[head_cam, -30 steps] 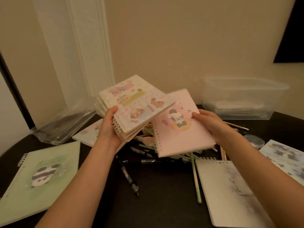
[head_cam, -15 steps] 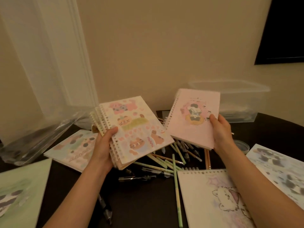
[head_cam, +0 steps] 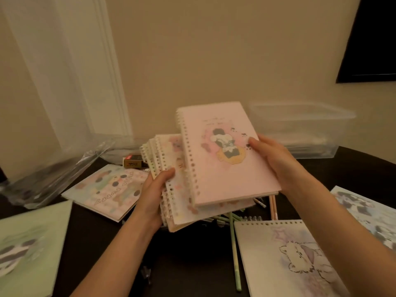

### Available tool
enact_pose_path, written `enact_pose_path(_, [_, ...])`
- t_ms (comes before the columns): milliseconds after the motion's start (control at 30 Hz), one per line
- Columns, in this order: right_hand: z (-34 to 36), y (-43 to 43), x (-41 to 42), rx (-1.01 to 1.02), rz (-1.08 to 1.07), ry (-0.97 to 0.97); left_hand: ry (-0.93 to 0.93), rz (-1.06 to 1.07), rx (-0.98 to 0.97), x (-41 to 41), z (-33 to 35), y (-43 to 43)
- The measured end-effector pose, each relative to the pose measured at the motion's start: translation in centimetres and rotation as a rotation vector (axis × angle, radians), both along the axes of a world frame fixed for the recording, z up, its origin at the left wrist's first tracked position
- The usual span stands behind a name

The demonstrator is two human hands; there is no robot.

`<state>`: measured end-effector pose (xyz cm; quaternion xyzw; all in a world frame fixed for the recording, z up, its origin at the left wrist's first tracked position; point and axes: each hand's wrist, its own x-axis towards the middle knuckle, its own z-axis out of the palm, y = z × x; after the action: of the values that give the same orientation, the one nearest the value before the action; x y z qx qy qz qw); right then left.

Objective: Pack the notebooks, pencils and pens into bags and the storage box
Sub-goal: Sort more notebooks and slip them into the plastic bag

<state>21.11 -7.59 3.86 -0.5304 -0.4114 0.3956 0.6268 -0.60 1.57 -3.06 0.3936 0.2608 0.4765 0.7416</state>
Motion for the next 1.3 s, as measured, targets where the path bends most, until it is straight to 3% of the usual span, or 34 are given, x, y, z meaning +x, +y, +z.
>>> enact_pose_path(300, [0.3, 0.7, -2.7, -0.081, -0.010, -0.309, -0.113, -0.090, -0.101, 0.5, 0.2, -1.4])
enact_pose_path(567, [-1.7, 0.0, -4.0, -0.145, 0.121, -0.159, -0.061, -0.175, 0.041, -0.4, 1.2, -2.5])
enact_pose_path(767, [-1.6, -1.3, -5.5, -0.087, 0.268, -0.119, 0.065, -0.071, 0.193, -2.9, 1.7, -3.6])
enact_pose_path(1000, [-2.7, -2.7, -9.0, 0.004, 0.203, -0.016, 0.285, -0.043, 0.366, -6.8, 2.9, -6.3])
enact_pose_path(1133, [-3.7, -4.3, -10.3, 0.143, 0.192, -0.072, 0.508, 0.053, 0.446, -8.6, 3.2, -7.2])
enact_pose_path(1300, [-4.5, -6.2, -12.5, 0.300, 0.229, -0.171, 0.438, 0.213, 0.482, -9.0, 2.4, -9.0])
